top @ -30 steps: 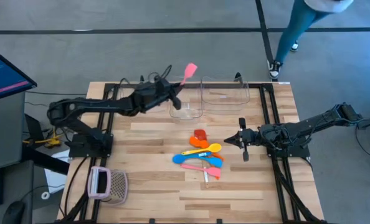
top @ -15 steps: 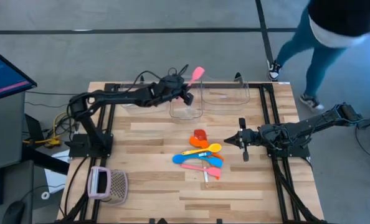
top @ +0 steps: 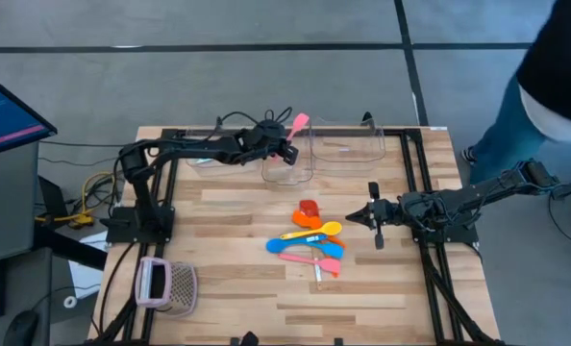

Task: Pick & Place Kitchen Items
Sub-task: Put the pink spatula into the middle transparent bin

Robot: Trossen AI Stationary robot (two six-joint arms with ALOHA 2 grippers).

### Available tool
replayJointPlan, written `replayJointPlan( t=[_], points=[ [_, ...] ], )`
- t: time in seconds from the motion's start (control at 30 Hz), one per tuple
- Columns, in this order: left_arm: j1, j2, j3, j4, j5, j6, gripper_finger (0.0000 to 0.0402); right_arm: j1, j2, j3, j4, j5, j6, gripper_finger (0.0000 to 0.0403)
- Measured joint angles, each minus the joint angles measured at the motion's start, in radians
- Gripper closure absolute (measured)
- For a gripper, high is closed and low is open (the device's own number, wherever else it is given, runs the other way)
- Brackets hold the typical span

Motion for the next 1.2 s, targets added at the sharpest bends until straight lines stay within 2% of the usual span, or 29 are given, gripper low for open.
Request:
replayJointPlan(
  t=[1.0,1.2],
  points=[
    [0.007,0.111,0.002,-0.018,0.031,-0.066,0.0394,0.0,0.0,0.0,-0.006,0.0,-0.001,0.0403],
    [0.006,0.111,0.001,-0.011,0.013,-0.071,0.0369,0.0,0.0,0.0,-0.014,0.0,0.0,0.0403]
  ],
)
